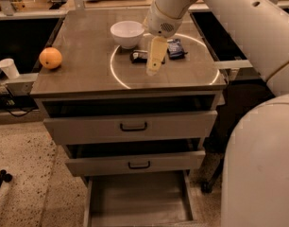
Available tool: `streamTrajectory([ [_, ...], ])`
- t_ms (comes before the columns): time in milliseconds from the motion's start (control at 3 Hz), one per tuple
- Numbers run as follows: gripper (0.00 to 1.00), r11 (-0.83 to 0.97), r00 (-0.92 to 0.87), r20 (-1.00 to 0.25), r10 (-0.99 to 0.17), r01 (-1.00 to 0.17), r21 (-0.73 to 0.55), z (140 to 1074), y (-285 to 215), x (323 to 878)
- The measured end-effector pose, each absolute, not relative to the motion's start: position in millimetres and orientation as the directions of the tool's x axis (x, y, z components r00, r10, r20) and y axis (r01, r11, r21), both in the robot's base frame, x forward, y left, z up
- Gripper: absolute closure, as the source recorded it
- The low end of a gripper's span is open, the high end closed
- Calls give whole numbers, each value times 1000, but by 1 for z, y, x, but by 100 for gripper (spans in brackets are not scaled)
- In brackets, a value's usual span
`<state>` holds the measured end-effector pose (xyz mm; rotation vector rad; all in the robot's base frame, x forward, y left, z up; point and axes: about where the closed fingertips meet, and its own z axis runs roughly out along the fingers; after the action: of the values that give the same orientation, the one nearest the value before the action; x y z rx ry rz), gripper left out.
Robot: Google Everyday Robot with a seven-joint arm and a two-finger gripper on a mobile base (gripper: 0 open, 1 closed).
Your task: Place rxbar chocolate into bottom drawer
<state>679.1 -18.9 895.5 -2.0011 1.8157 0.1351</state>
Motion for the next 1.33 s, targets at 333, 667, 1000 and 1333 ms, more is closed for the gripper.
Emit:
streamTrajectory([
  [333,0,-18,110,-368,-923,-970,-244,892,-24,685],
  [667,0,41,42,-413,-910,-981,-191,875,-37,707],
  [1000,0,80,-2,-469,-883,-986,-147,859,-40,734],
  [1333,0,81,-14,-503,-864,-990,-113,841,-29,754],
])
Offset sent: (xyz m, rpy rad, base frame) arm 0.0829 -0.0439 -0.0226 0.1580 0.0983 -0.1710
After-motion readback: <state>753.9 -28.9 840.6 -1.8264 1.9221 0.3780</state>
